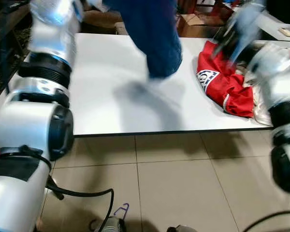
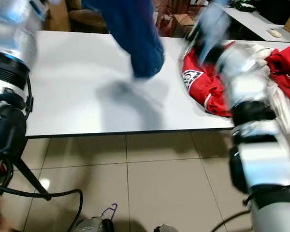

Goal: Hang hanger

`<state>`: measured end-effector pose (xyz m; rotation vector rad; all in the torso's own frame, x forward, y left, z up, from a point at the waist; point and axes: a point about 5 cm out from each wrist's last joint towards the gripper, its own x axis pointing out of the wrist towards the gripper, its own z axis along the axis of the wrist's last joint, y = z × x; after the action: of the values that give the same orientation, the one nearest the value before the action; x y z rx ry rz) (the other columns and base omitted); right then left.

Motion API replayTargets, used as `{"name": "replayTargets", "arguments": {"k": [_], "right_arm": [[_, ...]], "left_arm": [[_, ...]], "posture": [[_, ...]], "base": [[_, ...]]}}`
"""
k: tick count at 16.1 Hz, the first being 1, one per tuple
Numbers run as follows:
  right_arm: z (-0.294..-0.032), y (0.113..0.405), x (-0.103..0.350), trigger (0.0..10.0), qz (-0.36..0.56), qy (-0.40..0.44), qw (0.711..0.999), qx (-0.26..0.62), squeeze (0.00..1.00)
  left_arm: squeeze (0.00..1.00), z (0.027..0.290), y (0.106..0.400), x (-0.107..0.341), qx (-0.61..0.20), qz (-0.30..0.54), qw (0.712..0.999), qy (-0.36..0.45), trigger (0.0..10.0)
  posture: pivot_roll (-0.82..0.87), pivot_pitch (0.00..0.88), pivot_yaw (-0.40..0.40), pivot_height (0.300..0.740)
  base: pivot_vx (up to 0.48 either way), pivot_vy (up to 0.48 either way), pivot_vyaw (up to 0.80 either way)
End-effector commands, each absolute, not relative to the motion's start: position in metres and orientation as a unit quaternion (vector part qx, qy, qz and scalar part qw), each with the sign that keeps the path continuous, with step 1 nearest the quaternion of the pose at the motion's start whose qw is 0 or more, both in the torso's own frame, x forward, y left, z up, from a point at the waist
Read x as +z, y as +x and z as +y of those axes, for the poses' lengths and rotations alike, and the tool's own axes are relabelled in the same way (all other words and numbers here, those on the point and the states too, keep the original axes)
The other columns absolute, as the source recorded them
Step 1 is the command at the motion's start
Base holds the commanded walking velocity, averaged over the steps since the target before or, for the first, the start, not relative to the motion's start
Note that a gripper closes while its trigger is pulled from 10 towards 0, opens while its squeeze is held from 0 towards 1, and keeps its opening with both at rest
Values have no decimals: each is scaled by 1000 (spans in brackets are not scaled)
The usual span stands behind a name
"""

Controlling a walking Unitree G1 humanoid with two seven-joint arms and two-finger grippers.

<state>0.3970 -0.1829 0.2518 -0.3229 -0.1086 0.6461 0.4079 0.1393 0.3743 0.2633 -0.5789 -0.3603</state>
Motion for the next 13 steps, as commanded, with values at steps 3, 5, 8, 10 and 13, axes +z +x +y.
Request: {"name": "replayTargets", "arguments": {"k": [3,5,8,10,13], "right_arm": [[-182,366,162,10000,68,-186,894,401,0],[-182,329,137,10000,91,-180,865,460,0],[-197,267,146,10000,103,-164,845,498,0],[-210,236,163,10000,96,-146,855,489,0],[-222,214,178,10000,95,-114,894,423,0]], "left_arm": [[0,110,423,248,-137,-59,970,191,10000],[0,101,413,190,-125,37,975,181,10000],[0,114,405,158,-109,99,972,183,10000],[855,123,405,156,-139,108,966,188,10000],[1000,154,401,151,-173,139,945,243,10000]], "posture": [[-170,0,-37,740],[-197,0,-24,740],[-230,0,13,740],[-228,0,21,740],[-211,0,10,740]], "base": [[0,0,0],[0,0,0],[0,0,0],[0,0,0],[0,0,0]]}}
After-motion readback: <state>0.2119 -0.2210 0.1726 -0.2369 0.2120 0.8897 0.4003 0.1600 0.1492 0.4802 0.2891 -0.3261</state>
